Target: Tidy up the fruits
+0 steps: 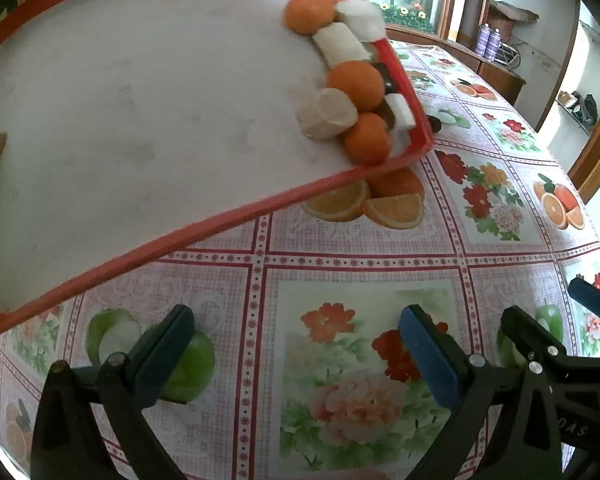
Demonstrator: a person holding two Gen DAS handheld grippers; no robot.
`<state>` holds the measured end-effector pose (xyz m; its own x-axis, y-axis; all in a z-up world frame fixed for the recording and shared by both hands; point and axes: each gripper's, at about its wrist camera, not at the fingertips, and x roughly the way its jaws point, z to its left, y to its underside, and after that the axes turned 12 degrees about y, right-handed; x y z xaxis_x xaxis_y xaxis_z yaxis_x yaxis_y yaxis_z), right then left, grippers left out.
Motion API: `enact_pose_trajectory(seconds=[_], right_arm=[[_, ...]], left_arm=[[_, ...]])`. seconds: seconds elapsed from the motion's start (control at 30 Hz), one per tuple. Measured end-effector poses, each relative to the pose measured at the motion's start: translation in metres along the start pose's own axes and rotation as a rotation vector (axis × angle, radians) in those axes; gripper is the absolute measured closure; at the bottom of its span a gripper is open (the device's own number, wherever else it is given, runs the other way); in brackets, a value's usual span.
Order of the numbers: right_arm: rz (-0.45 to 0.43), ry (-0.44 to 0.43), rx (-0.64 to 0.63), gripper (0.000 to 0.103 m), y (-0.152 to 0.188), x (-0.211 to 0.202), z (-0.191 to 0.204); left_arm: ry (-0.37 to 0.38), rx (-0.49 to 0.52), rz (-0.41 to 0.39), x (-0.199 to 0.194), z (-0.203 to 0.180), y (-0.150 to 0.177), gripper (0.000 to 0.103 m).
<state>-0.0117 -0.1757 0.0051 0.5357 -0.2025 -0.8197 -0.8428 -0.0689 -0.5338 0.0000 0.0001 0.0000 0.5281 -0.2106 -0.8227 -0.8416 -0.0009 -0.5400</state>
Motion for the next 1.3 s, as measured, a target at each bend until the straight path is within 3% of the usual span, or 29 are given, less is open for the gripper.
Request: enact_pose_trajectory(seconds=[1.3], right_arm=[[0.006, 0.000, 0.000, 0.000, 0.0002, 0.0021, -0.0003]], left_arm=[[-0.001, 0.000, 0.000, 0.0002, -0.0002, 0.0006, 0.000]])
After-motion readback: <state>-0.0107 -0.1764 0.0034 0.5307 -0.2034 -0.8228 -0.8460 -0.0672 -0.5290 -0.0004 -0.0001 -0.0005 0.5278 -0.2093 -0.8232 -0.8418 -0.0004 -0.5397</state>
